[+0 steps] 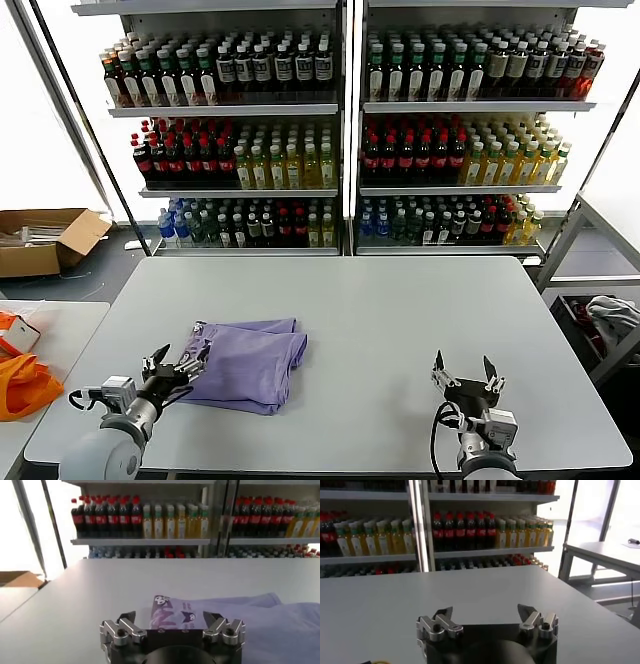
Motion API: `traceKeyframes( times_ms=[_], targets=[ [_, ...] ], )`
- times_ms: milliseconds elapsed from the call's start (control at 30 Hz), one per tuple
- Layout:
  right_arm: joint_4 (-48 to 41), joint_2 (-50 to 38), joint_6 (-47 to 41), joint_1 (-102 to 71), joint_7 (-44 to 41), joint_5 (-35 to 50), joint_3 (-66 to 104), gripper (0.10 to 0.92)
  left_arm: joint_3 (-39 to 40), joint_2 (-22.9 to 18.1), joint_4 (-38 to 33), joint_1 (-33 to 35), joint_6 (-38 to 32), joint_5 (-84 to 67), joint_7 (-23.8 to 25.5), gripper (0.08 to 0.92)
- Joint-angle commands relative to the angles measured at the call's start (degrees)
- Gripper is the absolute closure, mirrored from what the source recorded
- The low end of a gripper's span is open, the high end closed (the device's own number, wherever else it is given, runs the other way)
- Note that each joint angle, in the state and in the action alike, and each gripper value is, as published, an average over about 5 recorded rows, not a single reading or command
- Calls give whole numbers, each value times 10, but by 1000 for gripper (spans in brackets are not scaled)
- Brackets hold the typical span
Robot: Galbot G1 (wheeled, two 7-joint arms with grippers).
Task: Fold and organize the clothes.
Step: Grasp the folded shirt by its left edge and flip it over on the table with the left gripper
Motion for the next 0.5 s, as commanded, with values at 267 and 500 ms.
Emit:
traceKeyframes(
  times_ms=[267,500],
  targets=[
    [6,1,1,-9,-1,-2,-1,203,-9,6,45,-14,28,-95,6,177],
    [5,4,2,-8,-1,-5,-5,203,-7,7,48,-14,27,-94,8,178]
  ],
)
